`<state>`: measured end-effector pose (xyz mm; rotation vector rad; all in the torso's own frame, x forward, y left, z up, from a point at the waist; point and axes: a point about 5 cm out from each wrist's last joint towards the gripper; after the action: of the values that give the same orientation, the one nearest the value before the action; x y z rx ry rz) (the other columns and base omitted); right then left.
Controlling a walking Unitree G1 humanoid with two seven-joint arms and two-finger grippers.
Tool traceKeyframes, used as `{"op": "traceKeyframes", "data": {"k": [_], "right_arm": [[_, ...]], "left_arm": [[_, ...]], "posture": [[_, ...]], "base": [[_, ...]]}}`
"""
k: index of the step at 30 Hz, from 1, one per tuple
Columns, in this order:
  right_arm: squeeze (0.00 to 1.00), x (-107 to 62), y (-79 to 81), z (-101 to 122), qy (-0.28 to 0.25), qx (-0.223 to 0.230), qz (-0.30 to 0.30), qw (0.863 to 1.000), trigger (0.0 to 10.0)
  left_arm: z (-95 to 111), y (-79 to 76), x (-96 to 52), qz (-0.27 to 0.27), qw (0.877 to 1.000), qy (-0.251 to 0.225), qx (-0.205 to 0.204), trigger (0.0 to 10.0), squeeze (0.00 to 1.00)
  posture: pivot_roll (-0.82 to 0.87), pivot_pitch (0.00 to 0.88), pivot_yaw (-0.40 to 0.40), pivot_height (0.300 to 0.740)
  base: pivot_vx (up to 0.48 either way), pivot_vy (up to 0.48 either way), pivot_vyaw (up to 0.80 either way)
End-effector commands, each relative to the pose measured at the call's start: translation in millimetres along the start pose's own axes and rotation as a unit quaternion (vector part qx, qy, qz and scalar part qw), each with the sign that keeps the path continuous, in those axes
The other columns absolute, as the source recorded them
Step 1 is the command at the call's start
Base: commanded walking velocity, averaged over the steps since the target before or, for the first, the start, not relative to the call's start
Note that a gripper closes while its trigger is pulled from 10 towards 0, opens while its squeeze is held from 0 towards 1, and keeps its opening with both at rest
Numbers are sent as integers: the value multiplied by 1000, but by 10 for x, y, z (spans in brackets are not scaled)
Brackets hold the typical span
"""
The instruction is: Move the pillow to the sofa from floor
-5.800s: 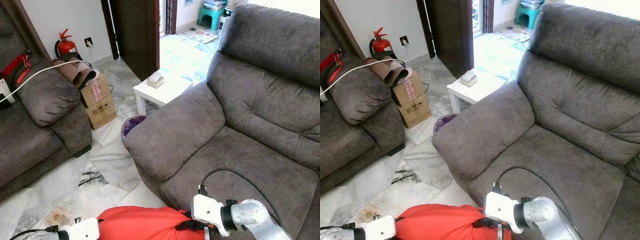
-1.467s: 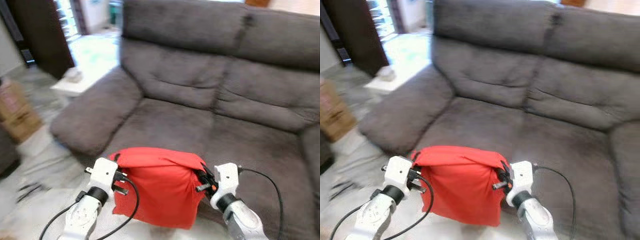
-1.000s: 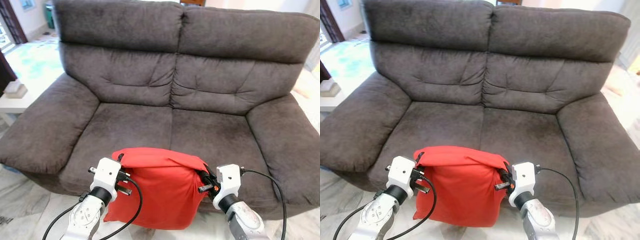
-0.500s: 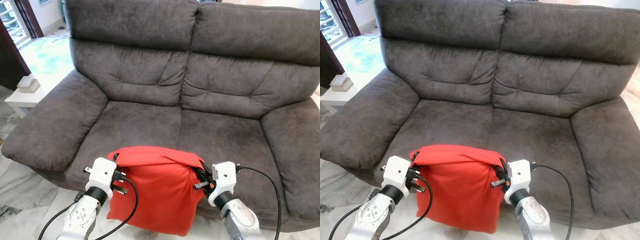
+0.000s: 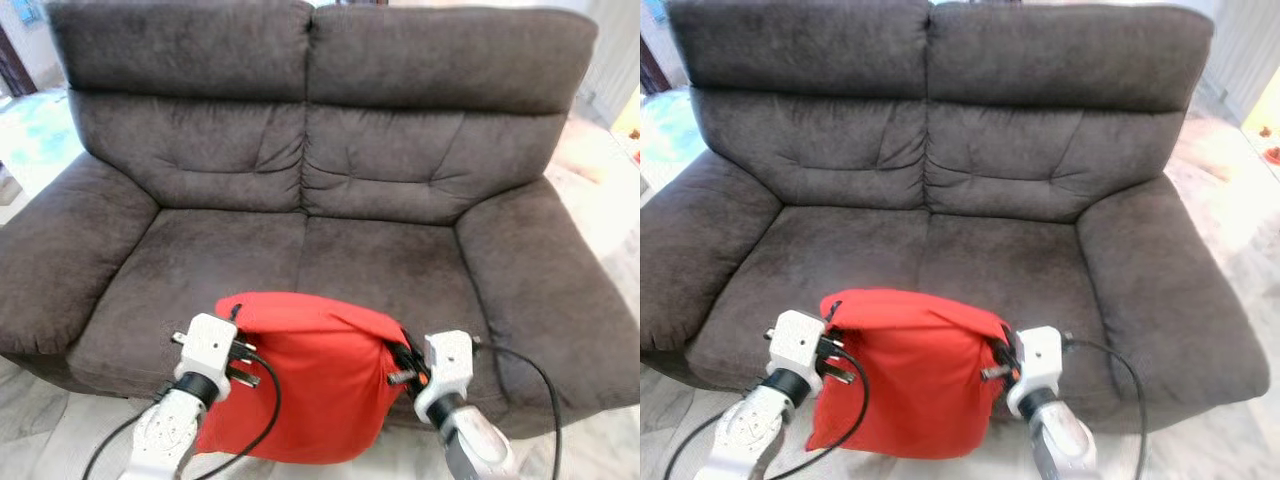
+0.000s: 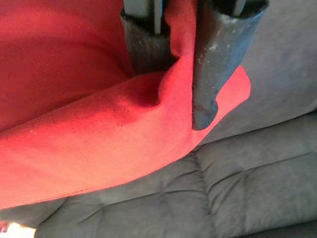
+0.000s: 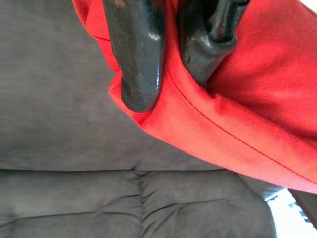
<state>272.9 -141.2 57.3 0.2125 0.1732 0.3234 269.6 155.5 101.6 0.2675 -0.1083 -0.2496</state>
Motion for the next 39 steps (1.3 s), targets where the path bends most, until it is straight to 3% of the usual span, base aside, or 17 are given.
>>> {"op": "traceKeyframes", "data": {"k": [1, 8, 18, 26, 39], "right_arm": [[0, 5, -50, 229, -64, 2, -23, 998, 10000], [0, 63, -69, 360, -88, 2, -27, 996, 10000], [0, 67, -58, 379, -95, 3, -30, 995, 10000], [0, 69, -13, 394, -97, -3, -21, 995, 10000], [0, 80, 27, 384, -94, -4, -13, 995, 10000]], "left_arm": [[61, 99, -11, 17, 1000, -20, 12, 10000, 0], [100, 121, 21, 18, 999, -27, 14, 10000, 0], [103, 139, 1, 20, 999, -28, 16, 10000, 0], [122, 116, -21, 11, 999, -28, 23, 10000, 0], [139, 171, -69, 44, 998, -27, 20, 10000, 0]], "posture": [[30, 94, 19, 740], [38, 92, 21, 740], [43, 101, 22, 740], [45, 111, 21, 740], [47, 112, 19, 740]], "base": [[0, -364, 0], [0, -364, 0], [0, -346, 0], [0, 0, 0], [0, 0, 0]]}}
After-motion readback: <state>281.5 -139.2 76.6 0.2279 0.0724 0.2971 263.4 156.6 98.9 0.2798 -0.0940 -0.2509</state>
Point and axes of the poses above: a point about 5 cm out from each wrist's last joint towards the gripper, its own x axis pointing out of the wrist towards the gripper, its own z axis along the axis of the wrist's last joint, y = z × x, and after that the axes turned 5 degrees about x, right-handed
